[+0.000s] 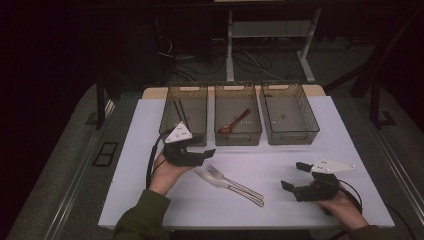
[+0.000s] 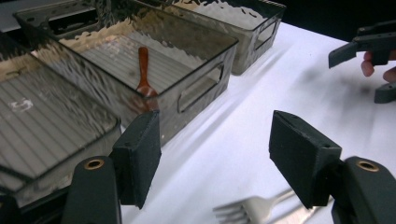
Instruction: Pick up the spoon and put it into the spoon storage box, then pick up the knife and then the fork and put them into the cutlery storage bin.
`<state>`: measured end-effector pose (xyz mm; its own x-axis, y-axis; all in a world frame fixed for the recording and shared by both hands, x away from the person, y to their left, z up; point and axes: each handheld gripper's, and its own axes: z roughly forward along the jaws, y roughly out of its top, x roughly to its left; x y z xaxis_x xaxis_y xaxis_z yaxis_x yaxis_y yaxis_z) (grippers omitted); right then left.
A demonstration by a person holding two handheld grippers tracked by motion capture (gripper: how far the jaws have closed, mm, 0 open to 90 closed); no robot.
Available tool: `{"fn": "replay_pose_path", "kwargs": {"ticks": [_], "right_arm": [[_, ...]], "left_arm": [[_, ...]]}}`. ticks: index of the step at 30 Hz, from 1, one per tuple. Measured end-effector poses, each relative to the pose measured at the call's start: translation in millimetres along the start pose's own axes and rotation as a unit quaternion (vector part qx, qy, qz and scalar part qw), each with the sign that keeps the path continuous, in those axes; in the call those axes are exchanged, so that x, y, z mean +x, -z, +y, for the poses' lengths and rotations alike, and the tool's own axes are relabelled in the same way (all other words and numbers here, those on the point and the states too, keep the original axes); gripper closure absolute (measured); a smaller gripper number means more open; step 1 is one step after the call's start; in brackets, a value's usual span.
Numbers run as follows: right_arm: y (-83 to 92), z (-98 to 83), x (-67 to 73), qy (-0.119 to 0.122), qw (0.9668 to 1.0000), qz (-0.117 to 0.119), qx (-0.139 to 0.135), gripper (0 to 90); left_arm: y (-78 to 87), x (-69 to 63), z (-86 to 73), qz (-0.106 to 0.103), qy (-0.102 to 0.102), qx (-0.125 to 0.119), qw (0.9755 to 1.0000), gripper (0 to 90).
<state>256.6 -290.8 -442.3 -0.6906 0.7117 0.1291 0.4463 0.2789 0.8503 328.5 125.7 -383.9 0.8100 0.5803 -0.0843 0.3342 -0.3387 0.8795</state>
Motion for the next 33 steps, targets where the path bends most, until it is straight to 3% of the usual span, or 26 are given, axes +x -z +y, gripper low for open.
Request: {"fn": "replay_pose_path", "kwargs": {"ticks": [11,22,33], "right_arm": [[-0.1,0.3,0.0,0.004,1.0,-0.004,0.007,9.1],[-0.3,0.4,-0.4,0.005,0.9999,-0.004,0.008,9.1],[-0.2,3.8,-0.8,0.002,0.9997,0.001,0.024,9.1]], "left_arm": [[16.2,-5.0,-23.2,-0.003,0.002,-0.006,1.0,28.1],[28.7,-11.1,-56.7,-0.006,0.02,-0.017,0.9996,17.9],[40.6,-14.3,-77.4,0.013,0.015,-0.003,0.9998,7.9]]}}
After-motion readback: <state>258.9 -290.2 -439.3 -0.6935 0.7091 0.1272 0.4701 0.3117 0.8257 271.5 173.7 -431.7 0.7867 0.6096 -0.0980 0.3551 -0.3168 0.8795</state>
